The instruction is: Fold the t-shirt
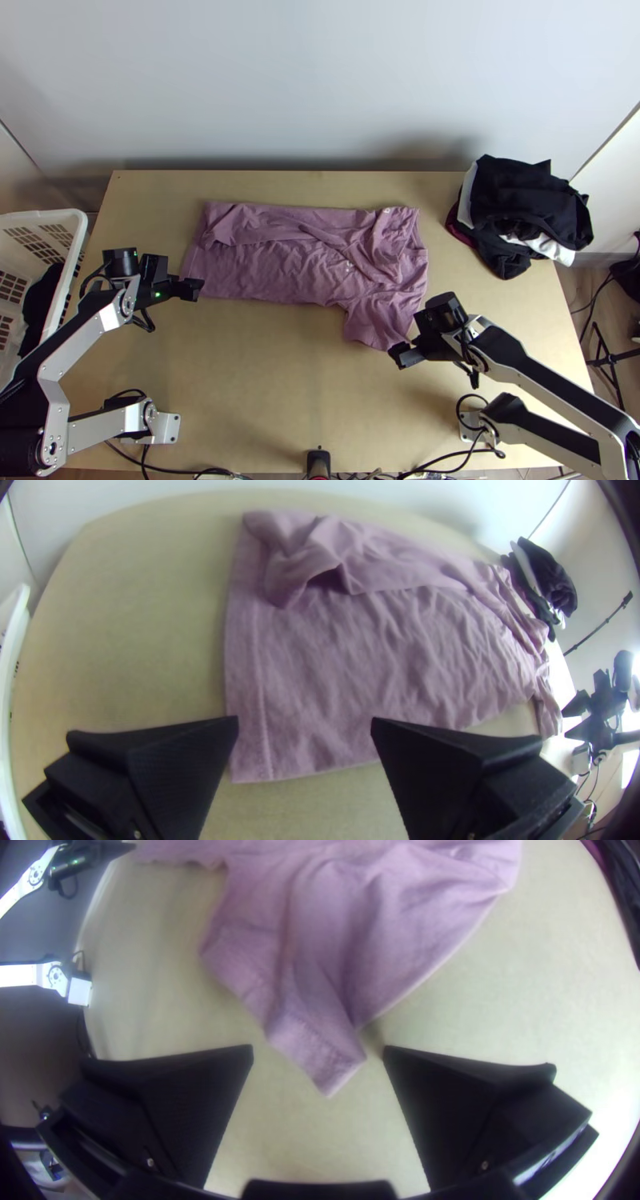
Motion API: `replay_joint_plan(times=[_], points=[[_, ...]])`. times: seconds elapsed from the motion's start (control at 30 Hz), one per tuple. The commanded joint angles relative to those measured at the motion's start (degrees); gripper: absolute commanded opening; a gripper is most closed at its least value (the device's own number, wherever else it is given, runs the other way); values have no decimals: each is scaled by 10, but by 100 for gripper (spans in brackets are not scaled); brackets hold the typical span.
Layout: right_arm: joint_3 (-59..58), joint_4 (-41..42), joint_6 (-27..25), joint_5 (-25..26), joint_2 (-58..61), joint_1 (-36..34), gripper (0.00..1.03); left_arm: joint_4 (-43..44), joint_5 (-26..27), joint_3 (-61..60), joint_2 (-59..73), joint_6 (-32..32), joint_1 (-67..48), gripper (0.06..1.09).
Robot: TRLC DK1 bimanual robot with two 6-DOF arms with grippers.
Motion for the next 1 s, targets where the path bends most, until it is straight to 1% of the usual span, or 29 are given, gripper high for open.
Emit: replay_joint_plan(times=[0.0, 0.27, 0.4, 0.6, 0.63, 0.67, 0.7, 0.73, 0.77, 0.8, 0.87, 0.97], points=[[0, -6, -1, -1, 1, 5, 91, -8, -4, -5, 1, 1, -2, 102], [0, -28, -3, -2, -2, 11, 91, -21, -17, -7, -6, 31, 20, 102], [0, -28, -3, -2, -1, 11, 91, -23, -19, -8, -5, 32, 21, 102], [-2, -28, -4, -2, 0, 15, 91, -23, -31, -18, 23, 21, -9, 102], [-1, -28, -4, -2, 0, 14, 86, -23, -30, -15, 25, 14, -10, 101], [0, -29, -6, -2, -1, 15, 80, -31, -30, -10, 33, 9, -12, 93], [1, -34, -10, -2, -2, 15, 66, -43, -26, -5, 42, 9, -14, 76], [2, -28, -10, -2, -2, 15, 47, -43, -25, -2, 56, 2, -18, 53], [3, -16, -11, -1, -2, 15, 27, -42, -25, 0, 72, -3, -22, 26], [6, -3, -14, -1, -3, 15, 5, -44, -25, 7, 83, -5, -28, 11], [9, 10, -17, 4, -3, 14, 3, -48, -24, 18, 81, -13, -24, 11], [22, 13, -18, 11, -2, 5, 3, -58, -21, 37, 80, -26, -19, 10]])
